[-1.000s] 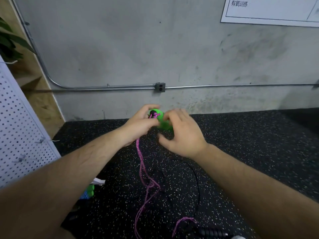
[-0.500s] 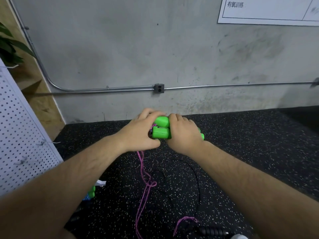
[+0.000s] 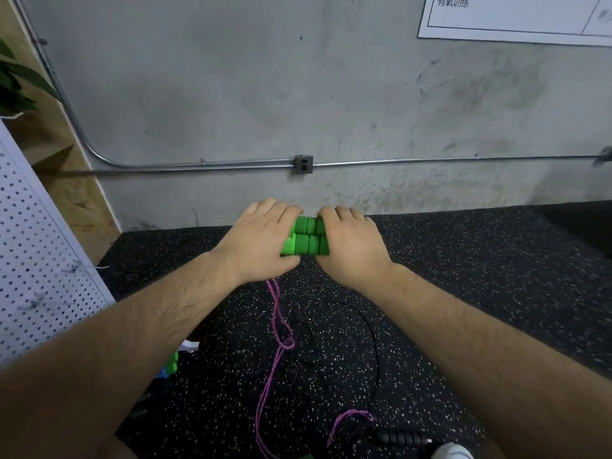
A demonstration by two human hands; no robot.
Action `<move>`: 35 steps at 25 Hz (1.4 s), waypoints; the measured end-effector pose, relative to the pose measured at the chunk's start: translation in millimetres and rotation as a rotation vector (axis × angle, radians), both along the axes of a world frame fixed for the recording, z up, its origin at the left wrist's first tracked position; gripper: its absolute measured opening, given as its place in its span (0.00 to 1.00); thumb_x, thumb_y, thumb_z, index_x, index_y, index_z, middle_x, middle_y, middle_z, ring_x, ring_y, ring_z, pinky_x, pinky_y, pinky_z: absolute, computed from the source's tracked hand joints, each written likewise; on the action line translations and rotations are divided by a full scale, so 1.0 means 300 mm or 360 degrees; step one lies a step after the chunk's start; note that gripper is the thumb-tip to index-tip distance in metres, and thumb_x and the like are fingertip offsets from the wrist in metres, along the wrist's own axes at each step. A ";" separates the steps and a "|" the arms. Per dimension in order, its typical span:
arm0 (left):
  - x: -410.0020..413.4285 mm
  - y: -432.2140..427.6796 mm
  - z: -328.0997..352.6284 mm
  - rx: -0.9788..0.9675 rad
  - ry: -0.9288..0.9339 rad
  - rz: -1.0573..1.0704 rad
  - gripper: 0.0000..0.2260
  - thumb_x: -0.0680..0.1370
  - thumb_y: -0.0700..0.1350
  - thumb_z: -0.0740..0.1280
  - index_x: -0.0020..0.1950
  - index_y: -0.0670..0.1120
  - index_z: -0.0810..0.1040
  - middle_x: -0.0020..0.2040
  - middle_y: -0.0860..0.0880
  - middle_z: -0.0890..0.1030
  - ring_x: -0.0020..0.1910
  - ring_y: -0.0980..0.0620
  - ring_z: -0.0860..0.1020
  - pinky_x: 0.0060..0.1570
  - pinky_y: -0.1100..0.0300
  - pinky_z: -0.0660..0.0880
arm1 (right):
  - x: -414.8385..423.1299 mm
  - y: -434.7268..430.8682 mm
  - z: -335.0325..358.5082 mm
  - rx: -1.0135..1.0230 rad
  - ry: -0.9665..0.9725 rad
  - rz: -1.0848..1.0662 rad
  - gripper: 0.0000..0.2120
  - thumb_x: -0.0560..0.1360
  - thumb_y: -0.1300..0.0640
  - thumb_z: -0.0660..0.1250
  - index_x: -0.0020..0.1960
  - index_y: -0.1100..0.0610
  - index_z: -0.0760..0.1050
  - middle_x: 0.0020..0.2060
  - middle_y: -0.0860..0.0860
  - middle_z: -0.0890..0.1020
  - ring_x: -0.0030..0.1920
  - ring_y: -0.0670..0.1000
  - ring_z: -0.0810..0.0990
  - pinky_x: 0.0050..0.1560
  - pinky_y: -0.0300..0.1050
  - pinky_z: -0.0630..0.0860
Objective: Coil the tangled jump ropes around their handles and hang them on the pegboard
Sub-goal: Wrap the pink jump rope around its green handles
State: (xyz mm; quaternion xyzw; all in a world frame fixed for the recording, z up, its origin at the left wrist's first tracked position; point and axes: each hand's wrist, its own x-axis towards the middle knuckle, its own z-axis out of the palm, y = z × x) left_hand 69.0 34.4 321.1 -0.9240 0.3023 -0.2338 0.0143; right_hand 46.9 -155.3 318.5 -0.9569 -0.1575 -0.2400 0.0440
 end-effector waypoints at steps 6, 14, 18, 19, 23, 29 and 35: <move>0.020 0.041 0.001 -0.0112 0.0075 -0.0239 0.35 0.76 0.70 0.58 0.80 0.57 0.60 0.63 0.47 0.75 0.60 0.48 0.72 0.60 0.49 0.74 | 0.014 -0.021 0.000 0.0306 -0.0152 0.0210 0.38 0.68 0.47 0.75 0.72 0.59 0.64 0.59 0.56 0.77 0.58 0.56 0.77 0.59 0.51 0.75; 0.039 0.096 0.024 -0.0252 0.0140 -0.0127 0.28 0.75 0.72 0.50 0.73 0.77 0.43 0.56 0.47 0.72 0.54 0.50 0.71 0.53 0.49 0.76 | 0.045 0.001 -0.115 0.0975 0.0839 0.0178 0.36 0.73 0.41 0.73 0.75 0.53 0.64 0.67 0.48 0.74 0.67 0.48 0.74 0.68 0.46 0.71; 0.036 0.092 0.022 -0.0240 0.0151 -0.0158 0.27 0.76 0.73 0.50 0.73 0.78 0.44 0.56 0.47 0.72 0.53 0.51 0.70 0.52 0.47 0.77 | 0.049 0.223 -0.178 0.1089 0.1243 0.0481 0.34 0.74 0.44 0.73 0.74 0.57 0.66 0.66 0.51 0.77 0.66 0.49 0.75 0.68 0.48 0.72; 0.036 0.096 0.021 -0.0266 0.0146 -0.0167 0.27 0.76 0.73 0.51 0.74 0.76 0.46 0.56 0.47 0.72 0.53 0.50 0.70 0.53 0.47 0.77 | 0.052 0.273 -0.194 0.1112 0.1263 0.0525 0.29 0.75 0.45 0.73 0.70 0.57 0.70 0.60 0.51 0.80 0.59 0.47 0.78 0.63 0.47 0.74; 0.038 0.135 0.025 -0.0343 0.0145 -0.0169 0.28 0.76 0.70 0.54 0.76 0.72 0.51 0.54 0.46 0.72 0.52 0.49 0.71 0.54 0.48 0.75 | 0.050 0.325 -0.192 0.1255 0.1446 0.0562 0.14 0.81 0.48 0.65 0.54 0.59 0.79 0.35 0.48 0.81 0.34 0.44 0.78 0.39 0.34 0.74; 0.045 0.247 -0.004 0.0022 0.0059 -0.0211 0.27 0.79 0.70 0.51 0.78 0.70 0.50 0.55 0.44 0.74 0.51 0.47 0.72 0.51 0.52 0.74 | 0.088 0.081 -0.114 0.1267 0.1705 0.0508 0.11 0.81 0.50 0.65 0.51 0.58 0.79 0.28 0.45 0.67 0.29 0.47 0.64 0.34 0.43 0.64; 0.014 0.275 -0.072 0.0382 -0.0175 -0.0274 0.30 0.79 0.64 0.55 0.81 0.63 0.52 0.58 0.39 0.75 0.49 0.44 0.74 0.43 0.50 0.78 | 0.076 -0.055 -0.057 0.1511 0.1630 0.0379 0.21 0.79 0.61 0.60 0.30 0.50 0.77 0.29 0.48 0.67 0.27 0.46 0.63 0.26 0.37 0.59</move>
